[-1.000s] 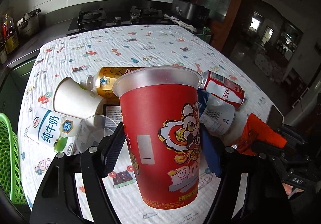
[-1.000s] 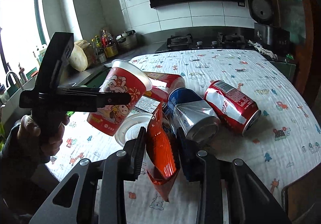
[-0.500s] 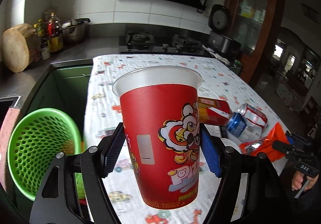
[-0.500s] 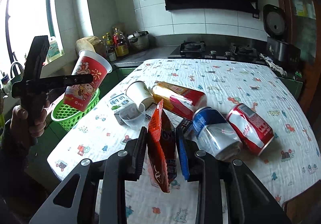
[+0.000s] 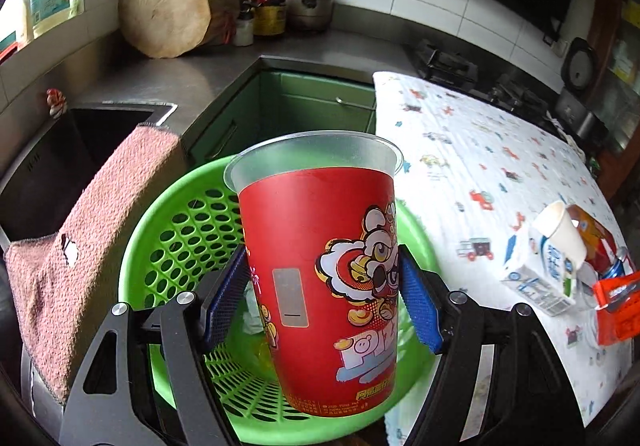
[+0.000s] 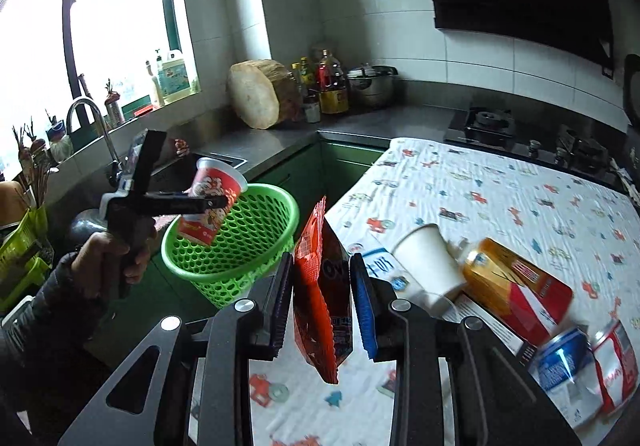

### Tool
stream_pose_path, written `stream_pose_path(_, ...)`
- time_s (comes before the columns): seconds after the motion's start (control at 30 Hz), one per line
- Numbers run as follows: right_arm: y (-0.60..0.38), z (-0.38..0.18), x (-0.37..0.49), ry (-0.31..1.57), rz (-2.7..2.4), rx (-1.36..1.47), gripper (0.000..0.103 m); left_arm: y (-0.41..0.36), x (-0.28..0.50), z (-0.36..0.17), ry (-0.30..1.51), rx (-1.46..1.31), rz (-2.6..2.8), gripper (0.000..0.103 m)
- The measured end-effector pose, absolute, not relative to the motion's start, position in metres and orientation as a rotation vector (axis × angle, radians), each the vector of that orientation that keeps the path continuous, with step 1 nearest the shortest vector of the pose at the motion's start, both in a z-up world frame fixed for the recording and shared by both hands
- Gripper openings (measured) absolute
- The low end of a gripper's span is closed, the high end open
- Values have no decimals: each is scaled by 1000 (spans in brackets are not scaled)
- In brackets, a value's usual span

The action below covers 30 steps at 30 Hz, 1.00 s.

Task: Collect trash
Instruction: 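Drop the red cup in the basket with left tool while right tool drops wrapper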

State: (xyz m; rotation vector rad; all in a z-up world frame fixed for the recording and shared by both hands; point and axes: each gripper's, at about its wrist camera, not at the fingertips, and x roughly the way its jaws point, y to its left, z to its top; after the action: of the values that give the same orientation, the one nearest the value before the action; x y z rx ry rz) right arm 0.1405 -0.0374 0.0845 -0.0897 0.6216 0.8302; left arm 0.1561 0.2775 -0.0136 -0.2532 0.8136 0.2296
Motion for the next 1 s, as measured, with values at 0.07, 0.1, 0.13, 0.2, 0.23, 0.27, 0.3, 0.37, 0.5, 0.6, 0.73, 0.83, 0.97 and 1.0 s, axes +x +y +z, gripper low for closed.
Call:
stream_pose_path(0.07, -13, 84, 150, 626, 858, -92, 29, 288, 158, -29, 845, -266, 238, 72)
stream_pose_path(0.1, -2, 84, 154, 628, 869, -92, 29, 293, 159, -35, 859, -275, 242, 72)
stream_pose_path(0.13, 9, 84, 159, 630, 881, -92, 29, 297, 159, -41, 872, -288, 245, 73)
stream_pose_path(0.2, 29, 83, 167, 636, 902, -89, 29, 301, 157, -50, 883, -311, 236, 73)
stream_pose_path(0.23, 39, 84, 171, 637, 911, -89, 29, 304, 157, -53, 887, -315, 239, 74)
stream_pose_path(0.27, 49, 83, 176, 641, 920, -89, 29, 306, 155, -57, 892, -320, 244, 79)
stream_pose_path(0.3, 58, 82, 180, 645, 929, -85, 29, 309, 154, -59, 893, -329, 244, 80)
stream_pose_path(0.37, 78, 79, 187, 653, 943, -87, 29, 314, 150, -62, 886, -337, 245, 80)
stream_pose_path(0.5, 110, 71, 201, 669, 969, -78, 29, 323, 136, -56, 849, -370, 244, 80)
stream_pose_path(0.6, 134, 60, 209, 695, 983, -71, 29, 328, 123, -48, 814, -377, 262, 82)
stream_pose_path(0.73, 163, 40, 220, 765, 1002, -54, 29, 333, 103, -38, 773, -396, 277, 84)
stream_pose_path(0.83, 180, 29, 223, 809, 1024, -44, 30, 334, 91, -32, 756, -393, 293, 87)
stream_pose_path(0.97, 185, 26, 218, 826, 1036, -40, 30, 335, 82, -24, 734, -377, 316, 89)
stream_pose_path(1.0, 183, 26, 217, 831, 1039, -38, 30, 335, 81, -22, 729, -380, 319, 90)
